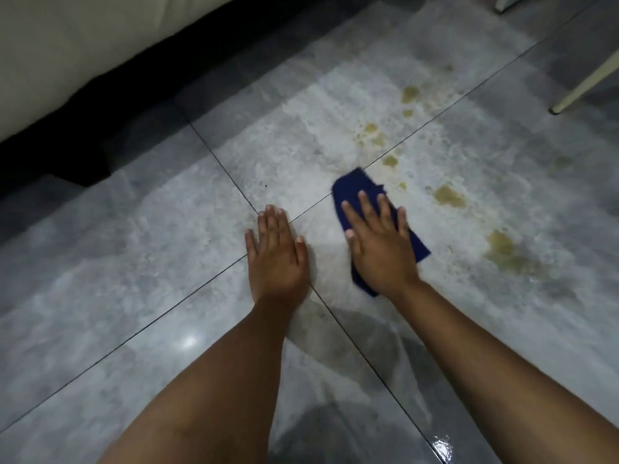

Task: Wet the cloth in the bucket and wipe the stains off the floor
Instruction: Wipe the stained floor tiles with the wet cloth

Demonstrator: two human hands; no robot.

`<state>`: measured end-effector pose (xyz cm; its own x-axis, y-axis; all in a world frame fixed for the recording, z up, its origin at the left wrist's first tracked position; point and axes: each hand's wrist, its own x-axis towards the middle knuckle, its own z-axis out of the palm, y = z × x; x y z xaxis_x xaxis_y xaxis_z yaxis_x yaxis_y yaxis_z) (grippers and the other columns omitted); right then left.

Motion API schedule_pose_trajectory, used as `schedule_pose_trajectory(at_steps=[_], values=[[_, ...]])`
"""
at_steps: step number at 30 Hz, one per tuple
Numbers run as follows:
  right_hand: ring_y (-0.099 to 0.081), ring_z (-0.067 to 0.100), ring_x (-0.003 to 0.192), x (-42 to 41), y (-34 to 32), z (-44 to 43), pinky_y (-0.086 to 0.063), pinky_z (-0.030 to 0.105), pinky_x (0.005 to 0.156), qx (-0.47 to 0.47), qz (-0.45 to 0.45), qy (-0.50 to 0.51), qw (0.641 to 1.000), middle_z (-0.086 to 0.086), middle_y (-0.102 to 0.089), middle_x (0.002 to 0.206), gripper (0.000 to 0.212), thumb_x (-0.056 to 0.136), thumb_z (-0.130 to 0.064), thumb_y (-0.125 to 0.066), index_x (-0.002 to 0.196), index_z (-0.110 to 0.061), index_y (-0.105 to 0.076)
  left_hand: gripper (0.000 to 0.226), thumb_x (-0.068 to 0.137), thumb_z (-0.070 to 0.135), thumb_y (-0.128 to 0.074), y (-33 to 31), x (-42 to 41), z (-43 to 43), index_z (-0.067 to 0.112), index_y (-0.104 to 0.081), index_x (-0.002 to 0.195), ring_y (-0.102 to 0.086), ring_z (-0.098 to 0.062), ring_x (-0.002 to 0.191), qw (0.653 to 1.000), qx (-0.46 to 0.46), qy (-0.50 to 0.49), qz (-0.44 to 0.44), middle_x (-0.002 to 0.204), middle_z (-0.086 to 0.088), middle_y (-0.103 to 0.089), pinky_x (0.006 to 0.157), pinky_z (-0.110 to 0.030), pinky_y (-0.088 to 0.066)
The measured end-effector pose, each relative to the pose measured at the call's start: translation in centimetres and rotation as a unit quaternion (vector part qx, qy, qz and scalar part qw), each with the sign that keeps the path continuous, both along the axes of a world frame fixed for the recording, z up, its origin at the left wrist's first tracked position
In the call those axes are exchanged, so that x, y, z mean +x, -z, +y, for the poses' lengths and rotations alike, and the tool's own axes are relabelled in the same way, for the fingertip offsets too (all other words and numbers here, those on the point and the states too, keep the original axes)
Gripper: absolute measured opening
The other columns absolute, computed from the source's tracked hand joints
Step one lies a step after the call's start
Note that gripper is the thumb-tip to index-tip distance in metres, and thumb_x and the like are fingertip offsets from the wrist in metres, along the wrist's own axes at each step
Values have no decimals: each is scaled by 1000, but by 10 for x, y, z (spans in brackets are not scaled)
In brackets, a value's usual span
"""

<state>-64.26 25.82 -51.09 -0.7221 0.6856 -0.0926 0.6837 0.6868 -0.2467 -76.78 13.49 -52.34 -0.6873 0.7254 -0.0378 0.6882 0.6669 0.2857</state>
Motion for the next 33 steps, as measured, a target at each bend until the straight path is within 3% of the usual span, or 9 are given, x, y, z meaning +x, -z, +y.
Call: schedule_pose_trajectory(at_steps=[3, 7, 11, 14, 16, 20, 24, 30, 33], values=[[2, 25, 148, -19, -7, -8, 8, 47, 116, -30, -27, -112, 993, -4, -6, 161, 50, 103, -37, -22, 152, -35, -14, 59, 101, 38, -14, -2, 0, 1, 13, -2, 153, 10, -14, 147, 1000, -20, -7, 1, 161, -5, 2, 119, -38, 7], [6, 22, 148, -65, -14, 34, 6, 46, 117, -60, -44, -162, 984, -5, -1, 162, 49, 103, -35, -23, 152, -36, -13, 59, 101, 36, -15, -1, 1, 5, 11, -1, 153, 10, -16, 147, 999, -34, -12, 3, 161, -6, 3, 119, -41, 6], [1, 24, 148, -57, -4, 79, 1, 45, 117, -30, -5, 15, 999, 0, -6, 162, 50, 103, -35, -23, 152, -30, -16, 59, 101, 36, -16, -1, 1, 4, 12, 0, 153, 10, -16, 147, 1000, -27, -6, 2, 161, -6, 4, 119, -42, 5], [-2, 26, 148, -3, 1, 76, -2, 48, 118, -5, 23, 206, 978, 2, -9, 161, 51, 103, -35, -23, 153, -28, -18, 60, 100, 36, -17, -1, 1, 4, 11, -4, 152, 7, -18, 148, 1000, -17, 4, 3, 161, -7, 0, 119, -43, 6], [-1, 26, 148, 27, 0, 40, 0, 49, 118, -15, 30, 265, 964, 1, -9, 161, 50, 103, -35, -23, 152, -27, -18, 60, 99, 36, -16, 2, 0, 3, 9, -7, 152, 4, -19, 148, 1000, -12, 2, 4, 161, -9, -3, 119, -43, 5], [-4, 28, 148, 34, -4, -30, -2, 51, 117, -21, 13, 199, 980, 1, -12, 160, 54, 99, -39, -17, 152, -28, -22, 63, 98, 37, -13, 0, 4, 4, 6, -8, 152, 3, -22, 148, 1000, -22, -3, -1, 161, -12, -4, 119, -46, 3], [7, 23, 148, 20, -7, 7, 6, 46, 118, -53, 1, 104, 993, -2, -1, 162, 51, 102, -39, -19, 153, -32, -13, 62, 99, 40, -8, -6, 10, 14, 7, -2, 152, 7, -22, 147, 999, -32, 5, -18, 161, -12, 2, 118, -46, 7], [6, 24, 148, 64, -5, 23, 7, 48, 117, -36, 45, 372, 927, 1, -1, 162, 51, 103, -35, -22, 153, -29, -12, 65, 96, 41, -6, -5, 55, 58, 7, -4, 152, 4, -19, 148, 991, 9, 131, 4, 161, -11, -3, 117, -43, 11], [9, 22, 147, 75, -6, -7, 9, 45, 117, -36, 34, 317, 947, -3, 1, 161, 51, 103, -35, -22, 153, -31, -10, 67, 93, 41, -1, -7, 65, 90, 7, 1, 151, 6, -19, 148, 989, -2, 150, 5, 161, -11, 0, 116, -43, 14]])
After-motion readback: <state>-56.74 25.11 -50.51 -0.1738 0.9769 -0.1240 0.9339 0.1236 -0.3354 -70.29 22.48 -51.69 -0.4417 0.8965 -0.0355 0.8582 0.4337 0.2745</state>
